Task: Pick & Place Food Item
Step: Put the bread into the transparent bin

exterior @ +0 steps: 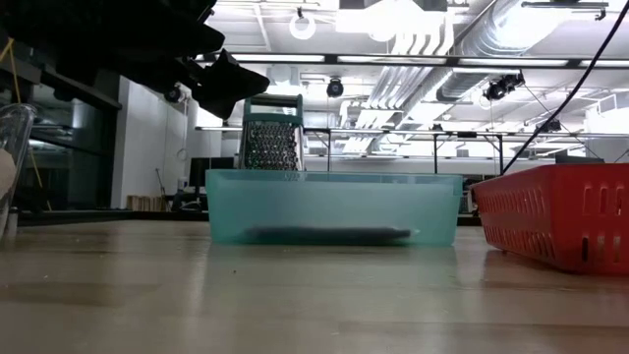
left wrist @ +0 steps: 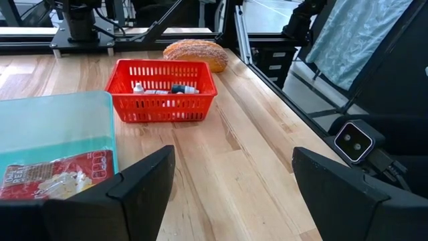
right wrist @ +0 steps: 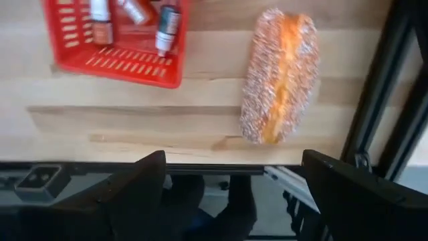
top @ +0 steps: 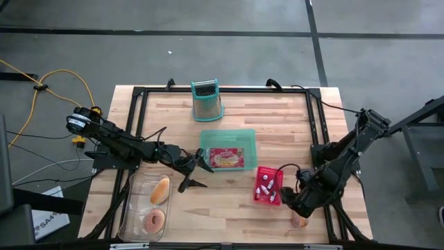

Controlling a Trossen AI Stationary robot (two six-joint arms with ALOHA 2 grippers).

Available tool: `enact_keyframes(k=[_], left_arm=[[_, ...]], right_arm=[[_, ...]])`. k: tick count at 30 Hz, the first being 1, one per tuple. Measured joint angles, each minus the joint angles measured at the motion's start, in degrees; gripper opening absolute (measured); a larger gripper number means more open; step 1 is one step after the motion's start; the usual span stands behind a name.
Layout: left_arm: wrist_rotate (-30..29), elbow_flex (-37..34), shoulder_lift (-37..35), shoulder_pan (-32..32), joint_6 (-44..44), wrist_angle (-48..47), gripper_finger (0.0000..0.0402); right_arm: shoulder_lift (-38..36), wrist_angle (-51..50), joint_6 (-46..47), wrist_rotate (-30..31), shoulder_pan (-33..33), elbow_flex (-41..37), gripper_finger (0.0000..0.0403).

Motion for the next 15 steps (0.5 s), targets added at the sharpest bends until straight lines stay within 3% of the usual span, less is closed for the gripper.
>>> enact_keyframes(k=[5, 11, 15], left_arm=[[-0.01, 0.0, 0.0, 0.02, 0.0, -0.01, 0.0294], [0.0, 0.0, 0.0, 0.0, 0.0, 0.0, 0.0294], [0.0, 0.0, 0.0, 0.0, 0.0, 0.0, 0.0294]], right_arm=[[0.02, -0.81, 3.62, -2.05, 0.38, 0.0, 0.0344], [0.68, -1.52, 7.29, -2.67, 2.29, 0.0, 0.0394], [1.18, -1.55, 10.44, -2.5, 3.93, 0.0, 0.0385]])
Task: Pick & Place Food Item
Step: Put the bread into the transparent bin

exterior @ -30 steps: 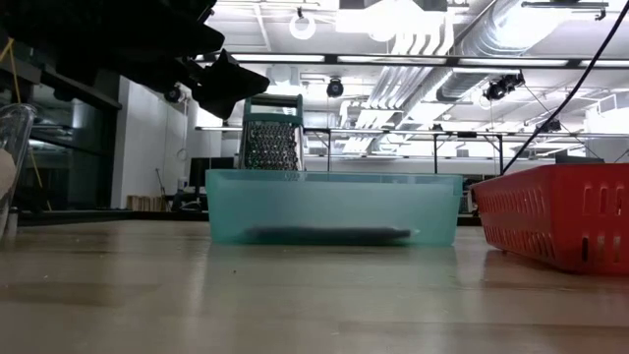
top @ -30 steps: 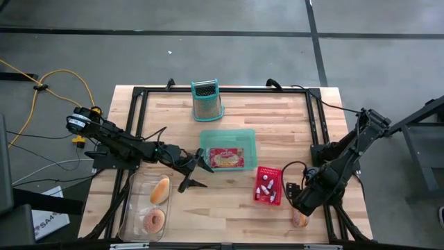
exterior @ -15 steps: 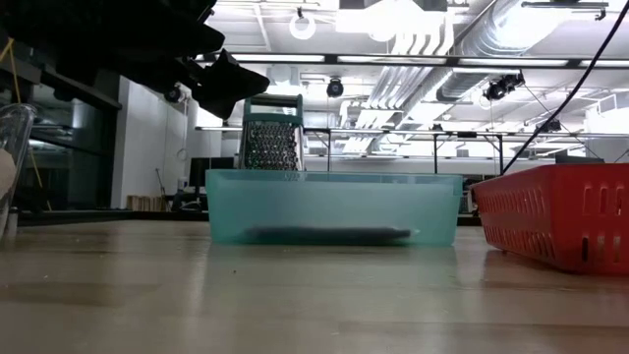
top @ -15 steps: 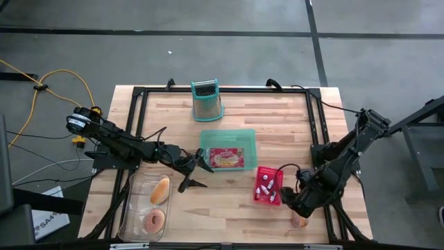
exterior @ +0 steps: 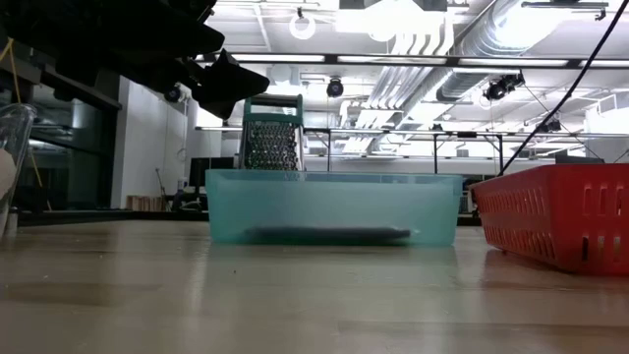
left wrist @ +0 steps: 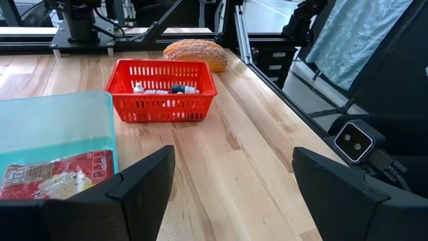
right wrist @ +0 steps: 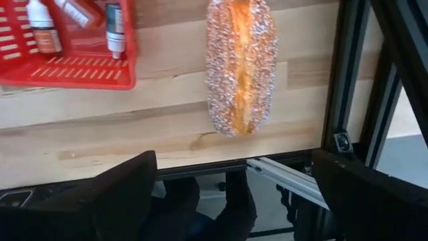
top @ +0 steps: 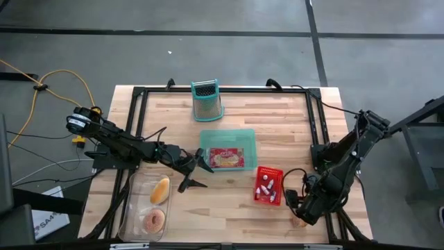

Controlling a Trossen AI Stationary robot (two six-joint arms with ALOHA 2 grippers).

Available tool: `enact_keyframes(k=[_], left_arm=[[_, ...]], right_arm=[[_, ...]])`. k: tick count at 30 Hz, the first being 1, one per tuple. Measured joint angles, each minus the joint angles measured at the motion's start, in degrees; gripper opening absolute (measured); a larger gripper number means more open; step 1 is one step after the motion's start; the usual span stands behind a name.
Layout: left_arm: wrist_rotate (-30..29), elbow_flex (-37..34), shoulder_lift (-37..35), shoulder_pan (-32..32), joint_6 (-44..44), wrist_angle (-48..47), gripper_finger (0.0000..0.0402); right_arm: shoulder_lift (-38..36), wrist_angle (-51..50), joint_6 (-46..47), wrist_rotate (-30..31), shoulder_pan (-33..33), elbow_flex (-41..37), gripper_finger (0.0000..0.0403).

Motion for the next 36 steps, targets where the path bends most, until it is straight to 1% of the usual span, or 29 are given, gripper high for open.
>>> enact_keyframes(k=[6, 11, 16, 22, 26, 36], left_arm=[[0.01, 0.0, 0.0, 0.0, 0.0, -0.01, 0.0294], [-0.01, 0.0, 0.0, 0.0, 0.0, 0.0, 0.0294], [0.0, 0.0, 0.0, 0.01, 0.0, -0.01, 0.0294], [0.01, 0.0, 0.0, 0.0, 0.0, -0.02, 0.0294], [-0.01, 0.0, 0.0, 0.0, 0.0, 0.0, 0.0294], [0.0, 0.0, 0.0, 0.0, 0.0, -0.01, 0.0294]], right_arm=[[0.0, -0.37, 2.91, -0.31, 1.4, 0.0, 0.0383], [0.0, -1.36, 0.05, 0.14, 1.7, 0.0, 0.0383], [0.38, -4.11, 0.36, -0.29, 1.62, 0.0, 0.0383], [3.4, -5.5, 0.29, -0.59, 1.59, -0.02, 0.0383], [6.12, -4.03, 0.14, 0.66, 1.73, -0.02, 0.0383], [11.15, -2.33, 0.16, 1.21, 1.7, -0.04, 0.0383]])
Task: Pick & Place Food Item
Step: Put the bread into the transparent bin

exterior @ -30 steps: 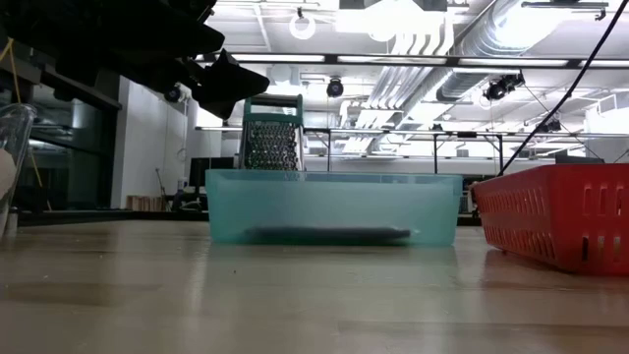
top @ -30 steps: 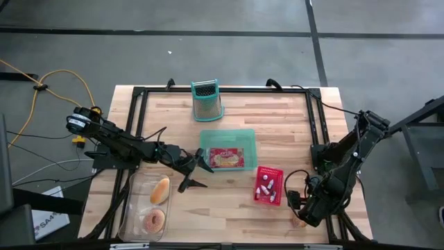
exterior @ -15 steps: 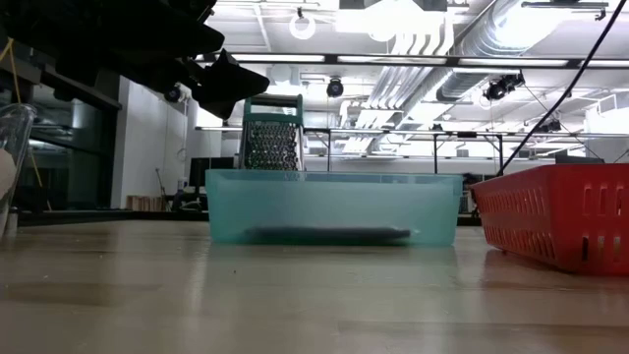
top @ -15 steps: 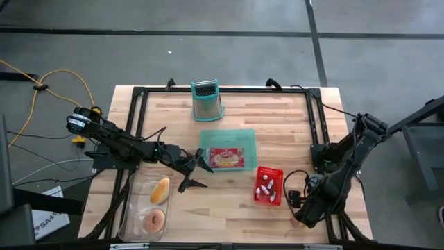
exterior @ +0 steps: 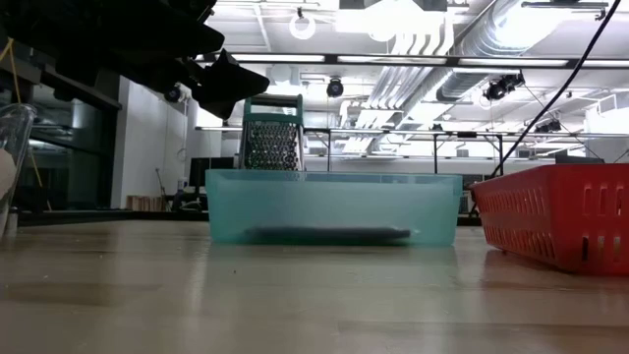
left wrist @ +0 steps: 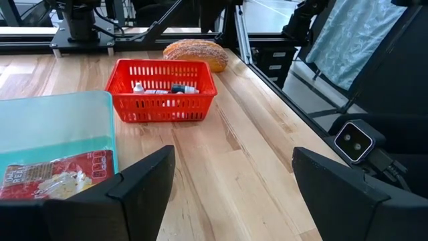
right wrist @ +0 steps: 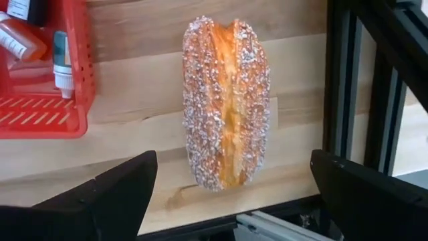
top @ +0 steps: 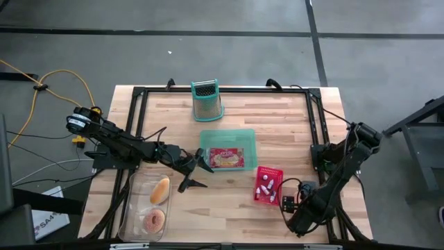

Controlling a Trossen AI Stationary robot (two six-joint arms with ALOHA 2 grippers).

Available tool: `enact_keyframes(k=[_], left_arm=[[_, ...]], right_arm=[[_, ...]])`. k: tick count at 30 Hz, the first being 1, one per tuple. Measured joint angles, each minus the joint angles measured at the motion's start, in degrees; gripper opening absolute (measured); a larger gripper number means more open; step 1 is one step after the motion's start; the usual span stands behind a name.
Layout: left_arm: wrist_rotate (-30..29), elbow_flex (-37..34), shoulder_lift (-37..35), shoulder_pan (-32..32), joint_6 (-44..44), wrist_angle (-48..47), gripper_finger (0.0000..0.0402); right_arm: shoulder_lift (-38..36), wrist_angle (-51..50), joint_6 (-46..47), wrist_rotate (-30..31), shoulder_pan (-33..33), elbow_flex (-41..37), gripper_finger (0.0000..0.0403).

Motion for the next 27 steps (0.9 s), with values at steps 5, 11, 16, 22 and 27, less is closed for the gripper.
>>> enact_keyframes(k=[5, 11, 16, 22, 27], left_arm=[[0.01, 0.0, 0.02, 0.0, 0.0, 0.02, 0.0294], [-0.01, 0.0, 0.02, 0.01, 0.0, 0.01, 0.0294], [0.0, 0.0, 0.0, 0.0, 0.0, 0.02, 0.0294], [-0.01, 0.0, 0.02, 0.01, 0.0, 0.0, 0.0294], [0.0, 0.0, 0.02, 0.0, 0.0, 0.02, 0.0294]], right_arm=[[0.98, 0.29, 0.86, 1.37, 0.32, 0.0, 0.0383], [0.98, 0.62, 2.26, 4.69, 1.94, 0.0, 0.0383], [0.98, 0.82, 4.52, 4.81, 3.75, 0.0, 0.0383], [1.71, 2.56, 5.62, 6.15, 5.35, -1.62, 0.0383], [3.7, 4.48, 5.97, 7.91, 6.56, -2.91, 0.0383]])
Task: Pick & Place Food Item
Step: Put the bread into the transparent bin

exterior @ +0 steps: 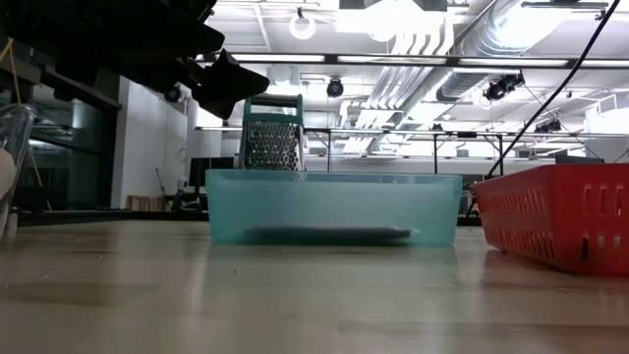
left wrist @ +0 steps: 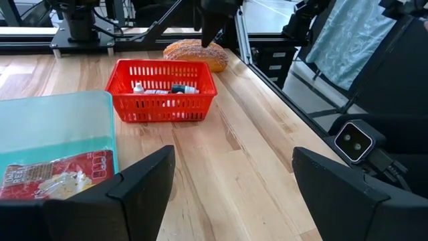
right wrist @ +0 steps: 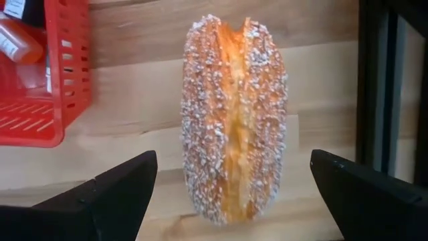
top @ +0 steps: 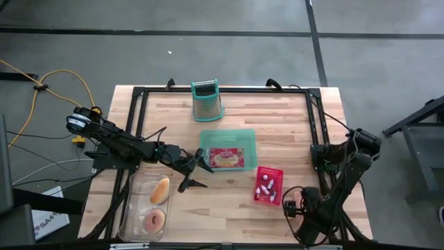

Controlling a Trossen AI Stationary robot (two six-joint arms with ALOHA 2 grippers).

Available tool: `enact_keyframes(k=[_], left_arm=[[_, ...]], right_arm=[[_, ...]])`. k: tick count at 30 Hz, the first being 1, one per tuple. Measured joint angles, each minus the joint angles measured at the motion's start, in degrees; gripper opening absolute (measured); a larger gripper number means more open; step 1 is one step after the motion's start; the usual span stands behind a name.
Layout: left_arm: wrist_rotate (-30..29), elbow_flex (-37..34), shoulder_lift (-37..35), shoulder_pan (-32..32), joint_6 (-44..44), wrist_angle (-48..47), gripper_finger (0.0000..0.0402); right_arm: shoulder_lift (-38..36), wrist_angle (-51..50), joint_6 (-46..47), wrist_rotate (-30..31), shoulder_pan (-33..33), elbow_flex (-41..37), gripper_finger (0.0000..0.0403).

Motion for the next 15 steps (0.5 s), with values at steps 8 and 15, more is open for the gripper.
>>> enact_keyframes(k=[8, 15], left_arm=[[0.0, 0.0, 0.0, 0.01, 0.0, 0.0, 0.0294], [-0.01, 0.0, 0.0, 0.02, 0.0, 0.0, 0.0294]], right_arm=[[2.96, 1.32, 1.05, -0.01, 0.61, -0.02, 0.0383], [5.4, 1.55, 0.21, 0.87, 0.61, -0.02, 0.0383]])
